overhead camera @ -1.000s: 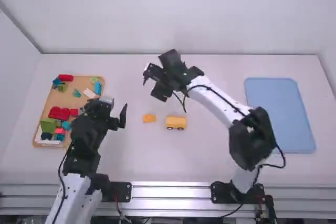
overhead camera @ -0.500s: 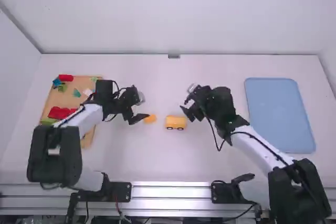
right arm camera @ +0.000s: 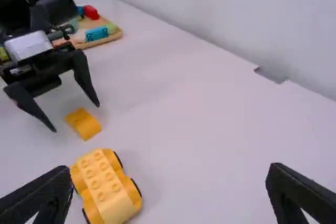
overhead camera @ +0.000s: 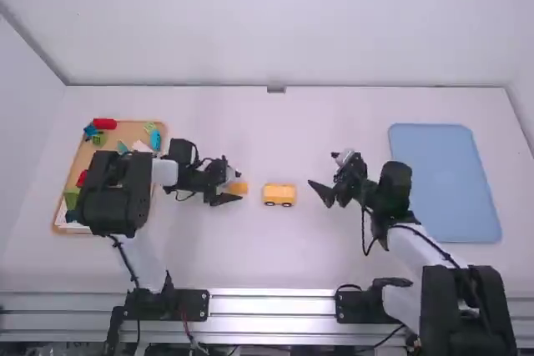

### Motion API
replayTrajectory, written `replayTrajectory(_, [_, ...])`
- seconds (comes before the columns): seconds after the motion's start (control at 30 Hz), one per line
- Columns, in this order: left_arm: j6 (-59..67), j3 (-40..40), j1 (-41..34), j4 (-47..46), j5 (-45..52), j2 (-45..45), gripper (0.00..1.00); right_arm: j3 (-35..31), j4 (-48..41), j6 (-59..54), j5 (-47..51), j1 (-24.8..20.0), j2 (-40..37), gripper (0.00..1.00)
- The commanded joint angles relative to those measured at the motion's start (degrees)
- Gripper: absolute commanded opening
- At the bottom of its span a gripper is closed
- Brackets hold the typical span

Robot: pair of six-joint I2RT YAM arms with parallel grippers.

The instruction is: Assemble lego blocks to make yellow taxi

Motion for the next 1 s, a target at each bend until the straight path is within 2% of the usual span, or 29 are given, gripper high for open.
replayTrajectory(0.0, [-2.5, -1.9, 0.5, 2.1, -1.3, -0.1, 0.7, -0.3, 0.3, 0.8, -4.0, -0.6, 1.0, 0.99])
replayTrajectory(0.1, [-7.6, -4.4, 1.7, 7.8, -1.1, -0.1, 0.72, -0.3, 0.7, 0.8, -4.0, -0.8, 1.6, 0.99])
replayTrajectory(0.33, [-7.6, -7.7, 5.6, 12.7, 2.5, -0.1, 0.72, -0.3, 1.9, 0.8, -3.7, 0.2, 1.6, 0.99])
replayTrajectory(0.43, [-7.1, -8.7, 7.1, 13.6, 6.6, 0.0, 0.76, -0.3, 2.3, 0.4, -3.8, 1.0, 1.6, 0.98])
replayTrajectory(0.6, [-7.4, -7.9, 5.7, 17.4, 7.0, 2.5, 0.77, -0.3, 3.4, 0.4, -3.6, 2.2, 1.6, 0.99])
replayTrajectory(0.9, [-7.0, -5.6, 5.1, 15.2, 6.8, 5.7, 0.72, -0.3, 2.9, 0.8, -3.8, 2.4, 1.6, 0.99])
replayTrajectory(0.97, [-7.0, -5.9, 5.1, 15.2, 6.0, 5.7, 0.66, -0.3, 3.1, 0.8, -3.8, 2.6, 1.6, 0.98])
